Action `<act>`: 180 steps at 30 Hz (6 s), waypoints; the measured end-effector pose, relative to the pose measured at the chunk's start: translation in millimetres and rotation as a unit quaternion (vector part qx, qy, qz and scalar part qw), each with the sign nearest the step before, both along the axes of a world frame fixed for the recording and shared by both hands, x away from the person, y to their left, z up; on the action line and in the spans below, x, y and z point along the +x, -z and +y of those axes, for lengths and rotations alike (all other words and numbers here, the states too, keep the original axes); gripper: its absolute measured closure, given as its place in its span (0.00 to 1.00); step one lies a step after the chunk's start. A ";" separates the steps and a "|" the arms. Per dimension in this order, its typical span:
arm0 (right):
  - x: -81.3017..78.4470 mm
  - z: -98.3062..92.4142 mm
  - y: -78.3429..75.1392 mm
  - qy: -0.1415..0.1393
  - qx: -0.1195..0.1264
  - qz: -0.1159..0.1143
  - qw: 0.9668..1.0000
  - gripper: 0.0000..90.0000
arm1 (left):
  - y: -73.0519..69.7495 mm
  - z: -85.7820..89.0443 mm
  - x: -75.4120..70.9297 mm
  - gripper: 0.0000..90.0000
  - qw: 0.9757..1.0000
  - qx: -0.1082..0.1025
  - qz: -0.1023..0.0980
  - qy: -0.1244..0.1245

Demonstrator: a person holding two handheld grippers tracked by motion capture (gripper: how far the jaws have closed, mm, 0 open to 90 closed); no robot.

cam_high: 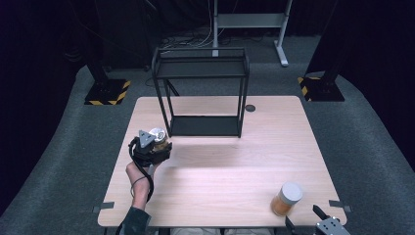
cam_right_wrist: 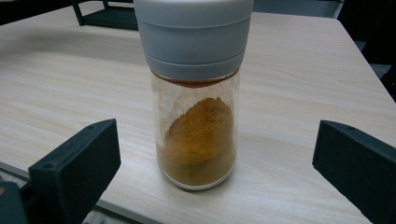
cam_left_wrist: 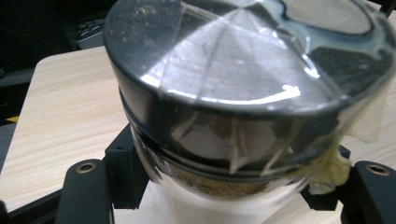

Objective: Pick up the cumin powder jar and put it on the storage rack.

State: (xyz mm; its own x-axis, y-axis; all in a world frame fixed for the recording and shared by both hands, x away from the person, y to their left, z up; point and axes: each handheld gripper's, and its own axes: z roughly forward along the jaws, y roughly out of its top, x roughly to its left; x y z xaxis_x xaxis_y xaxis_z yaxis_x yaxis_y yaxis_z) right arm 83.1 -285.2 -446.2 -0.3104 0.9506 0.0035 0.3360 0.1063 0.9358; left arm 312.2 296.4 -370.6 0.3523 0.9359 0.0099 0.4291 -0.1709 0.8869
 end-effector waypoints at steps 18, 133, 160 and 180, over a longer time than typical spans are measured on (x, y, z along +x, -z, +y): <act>0.1 0.0 -0.2 0.003 0.000 0.003 1.000 0.00 | -25.3 -9.2 3.7 0.34 1.000 0.017 -0.013 0.020; 8.8 4.7 -0.6 -0.002 -0.010 0.025 1.000 0.00 | -138.2 -47.4 72.8 0.34 0.995 0.041 -0.025 0.083; 6.7 6.2 -0.9 -0.008 -0.011 0.017 1.000 0.00 | -182.2 -51.5 83.3 0.34 0.995 0.057 -0.024 0.083; 7.2 6.4 0.0 -0.009 -0.011 0.019 1.000 0.00 | -216.9 -57.9 88.5 0.34 0.994 0.072 -0.029 0.080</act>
State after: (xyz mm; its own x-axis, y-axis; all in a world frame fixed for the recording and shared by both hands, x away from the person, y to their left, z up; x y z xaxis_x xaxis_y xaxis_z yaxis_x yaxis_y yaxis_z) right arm 90.3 -278.8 -446.2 -0.3271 0.9450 -0.0049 0.3695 0.1327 0.9197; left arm 400.7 238.5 -153.7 0.4918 0.8551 0.1644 0.3356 -0.3603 0.8704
